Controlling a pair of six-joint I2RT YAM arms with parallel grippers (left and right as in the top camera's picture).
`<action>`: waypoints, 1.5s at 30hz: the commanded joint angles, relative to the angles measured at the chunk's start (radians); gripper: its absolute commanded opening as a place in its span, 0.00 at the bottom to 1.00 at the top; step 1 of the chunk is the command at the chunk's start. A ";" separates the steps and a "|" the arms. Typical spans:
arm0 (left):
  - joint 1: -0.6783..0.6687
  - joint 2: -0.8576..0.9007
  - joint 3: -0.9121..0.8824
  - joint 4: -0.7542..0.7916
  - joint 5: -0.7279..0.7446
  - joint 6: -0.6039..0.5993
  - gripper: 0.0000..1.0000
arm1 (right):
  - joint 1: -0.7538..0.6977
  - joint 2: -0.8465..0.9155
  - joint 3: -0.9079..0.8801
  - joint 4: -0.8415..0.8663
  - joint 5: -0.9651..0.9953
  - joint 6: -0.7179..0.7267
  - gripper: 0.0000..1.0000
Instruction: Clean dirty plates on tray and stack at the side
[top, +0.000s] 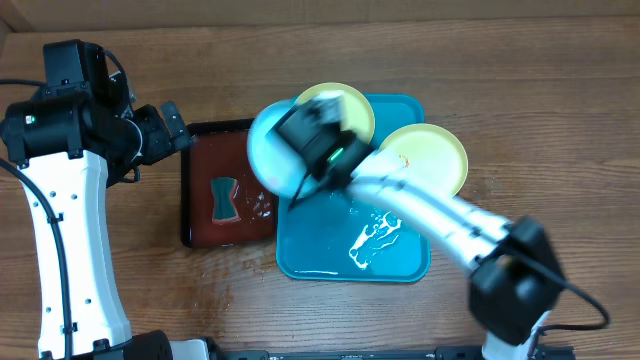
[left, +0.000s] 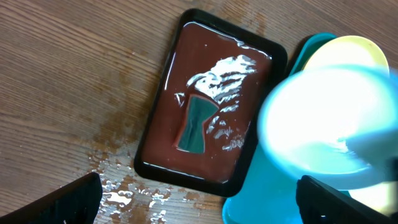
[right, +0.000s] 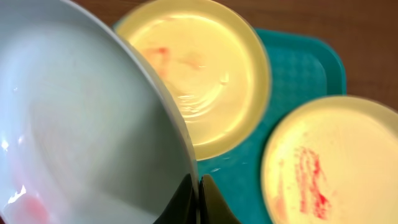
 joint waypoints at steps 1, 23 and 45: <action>0.005 -0.005 0.015 0.001 -0.007 0.012 1.00 | -0.249 -0.163 0.068 -0.077 -0.404 0.061 0.04; 0.005 -0.005 0.015 0.001 -0.007 0.012 1.00 | -1.231 -0.164 -0.447 -0.134 -0.452 0.015 0.04; 0.005 -0.005 0.015 0.001 -0.007 0.012 1.00 | -0.848 -0.262 -0.463 0.080 -0.634 -0.258 0.70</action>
